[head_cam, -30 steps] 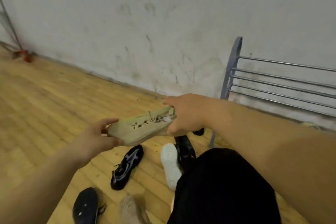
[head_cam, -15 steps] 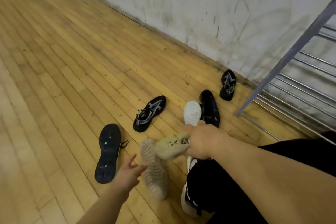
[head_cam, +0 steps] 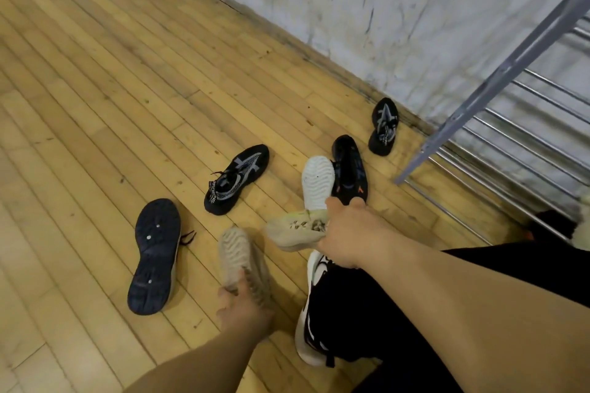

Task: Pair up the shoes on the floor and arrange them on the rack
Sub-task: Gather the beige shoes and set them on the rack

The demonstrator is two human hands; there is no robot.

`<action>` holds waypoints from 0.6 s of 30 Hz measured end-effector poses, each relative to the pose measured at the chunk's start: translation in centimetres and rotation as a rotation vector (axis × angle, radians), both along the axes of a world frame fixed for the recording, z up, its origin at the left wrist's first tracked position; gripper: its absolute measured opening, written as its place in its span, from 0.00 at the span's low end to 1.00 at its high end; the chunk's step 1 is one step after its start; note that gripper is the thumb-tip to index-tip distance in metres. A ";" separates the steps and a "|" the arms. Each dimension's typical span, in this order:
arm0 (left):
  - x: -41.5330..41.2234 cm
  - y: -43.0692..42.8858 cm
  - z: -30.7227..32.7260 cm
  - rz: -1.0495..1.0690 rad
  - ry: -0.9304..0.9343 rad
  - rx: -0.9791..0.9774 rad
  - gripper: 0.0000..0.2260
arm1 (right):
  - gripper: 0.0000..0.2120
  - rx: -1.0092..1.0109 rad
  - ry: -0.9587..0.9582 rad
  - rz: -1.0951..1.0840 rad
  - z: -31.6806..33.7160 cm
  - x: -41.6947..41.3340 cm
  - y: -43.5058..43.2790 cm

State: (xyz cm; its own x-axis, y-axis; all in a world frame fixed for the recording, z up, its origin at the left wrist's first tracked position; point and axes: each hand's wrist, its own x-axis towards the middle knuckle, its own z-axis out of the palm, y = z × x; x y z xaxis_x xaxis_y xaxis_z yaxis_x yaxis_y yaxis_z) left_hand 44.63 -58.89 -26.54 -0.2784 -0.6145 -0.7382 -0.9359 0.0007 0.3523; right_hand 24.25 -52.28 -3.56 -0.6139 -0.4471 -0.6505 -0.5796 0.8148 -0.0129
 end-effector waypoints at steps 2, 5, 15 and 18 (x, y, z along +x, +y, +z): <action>0.1 -1.0 1.0 0.023 0.024 0.042 0.51 | 0.30 0.000 -0.006 -0.026 0.2 -0.6 -0.1; 0.6 -3.9 4.7 0.080 0.218 0.207 0.40 | 0.30 -0.012 -0.009 -0.060 0.4 -1.4 -0.6; 6.8 -13.5 13.5 0.427 0.703 0.978 0.35 | 0.38 -0.162 0.010 0.013 0.2 -0.7 -1.5; 6.5 -13.6 13.7 0.444 0.671 1.017 0.29 | 0.38 -0.181 0.001 -0.002 0.6 -0.6 -1.1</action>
